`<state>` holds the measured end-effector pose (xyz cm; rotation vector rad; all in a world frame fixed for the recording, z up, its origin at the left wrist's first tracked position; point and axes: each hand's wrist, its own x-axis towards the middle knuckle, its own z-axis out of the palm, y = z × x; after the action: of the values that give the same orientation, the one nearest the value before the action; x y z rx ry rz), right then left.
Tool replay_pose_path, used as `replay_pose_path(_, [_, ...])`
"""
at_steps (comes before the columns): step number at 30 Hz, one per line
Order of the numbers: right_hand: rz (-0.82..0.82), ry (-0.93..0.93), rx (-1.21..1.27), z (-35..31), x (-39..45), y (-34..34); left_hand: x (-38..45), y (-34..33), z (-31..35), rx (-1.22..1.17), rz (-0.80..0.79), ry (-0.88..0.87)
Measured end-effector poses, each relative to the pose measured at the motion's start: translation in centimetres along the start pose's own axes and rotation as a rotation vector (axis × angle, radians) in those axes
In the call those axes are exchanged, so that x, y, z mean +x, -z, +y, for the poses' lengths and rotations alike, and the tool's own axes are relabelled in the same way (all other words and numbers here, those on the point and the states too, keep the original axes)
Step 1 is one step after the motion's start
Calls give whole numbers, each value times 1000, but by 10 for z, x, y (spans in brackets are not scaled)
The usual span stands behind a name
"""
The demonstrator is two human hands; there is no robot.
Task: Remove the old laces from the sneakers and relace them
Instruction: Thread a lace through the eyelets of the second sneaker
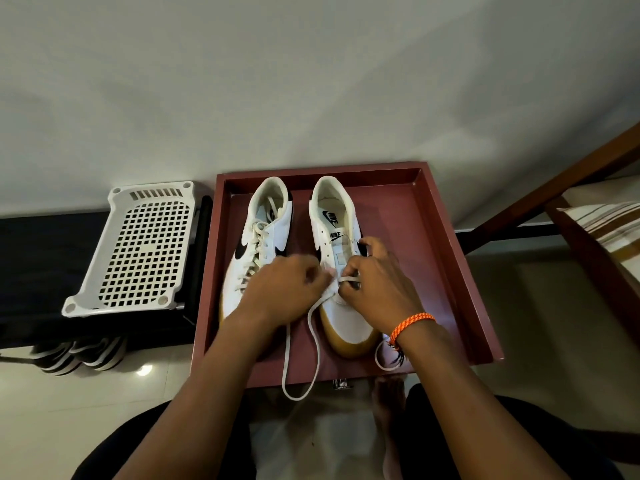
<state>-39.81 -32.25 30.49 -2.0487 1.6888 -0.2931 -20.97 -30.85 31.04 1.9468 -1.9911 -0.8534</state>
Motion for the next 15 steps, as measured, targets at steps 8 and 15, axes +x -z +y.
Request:
replay_pose_path(8, [0,-5,26,1,0,-1,7,5,3,-465,13,12])
replay_pose_path(15, [7,-1,37,2,1,-1,-2,33,14,-1255,-34,-35])
